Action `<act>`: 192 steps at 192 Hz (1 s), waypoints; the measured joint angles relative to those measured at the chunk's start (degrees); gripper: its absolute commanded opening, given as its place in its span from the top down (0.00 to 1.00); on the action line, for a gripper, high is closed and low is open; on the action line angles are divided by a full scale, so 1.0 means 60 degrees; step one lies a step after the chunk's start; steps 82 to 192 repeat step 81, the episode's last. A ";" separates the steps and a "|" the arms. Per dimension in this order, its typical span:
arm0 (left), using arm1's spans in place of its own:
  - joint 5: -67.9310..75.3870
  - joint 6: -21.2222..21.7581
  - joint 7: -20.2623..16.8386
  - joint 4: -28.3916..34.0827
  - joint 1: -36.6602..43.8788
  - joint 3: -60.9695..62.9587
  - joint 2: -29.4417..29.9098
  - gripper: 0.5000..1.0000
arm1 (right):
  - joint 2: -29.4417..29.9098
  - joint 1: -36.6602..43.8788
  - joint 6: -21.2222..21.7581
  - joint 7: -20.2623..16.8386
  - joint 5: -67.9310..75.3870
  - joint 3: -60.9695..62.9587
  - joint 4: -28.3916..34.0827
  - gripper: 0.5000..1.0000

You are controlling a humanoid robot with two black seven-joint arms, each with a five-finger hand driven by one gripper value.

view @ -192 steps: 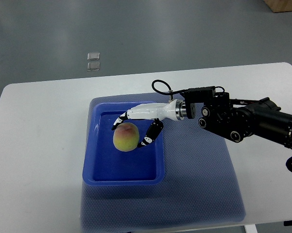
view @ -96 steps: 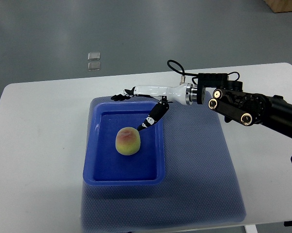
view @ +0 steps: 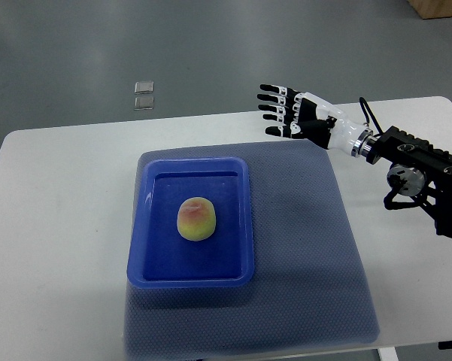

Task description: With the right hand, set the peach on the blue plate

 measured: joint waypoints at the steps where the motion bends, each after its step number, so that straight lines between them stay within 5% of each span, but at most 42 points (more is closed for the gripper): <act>1: 0.0000 0.0000 0.0000 0.0000 0.0000 0.0000 0.0000 0.00 | -0.0007 -0.0017 -0.0003 -0.0049 0.0094 0.0001 -0.0009 0.15; 37: 0.0000 0.0000 -0.0003 0.0000 -0.0001 0.0000 0.0000 0.00 | -0.0101 -0.0473 -0.0127 -0.1081 0.2402 0.0020 -0.0424 0.14; 192: 0.0000 0.0000 -0.0003 0.0000 0.0000 0.0000 0.0000 0.00 | -0.0108 -0.0593 0.0006 -0.1109 0.2728 0.0026 -0.0525 0.14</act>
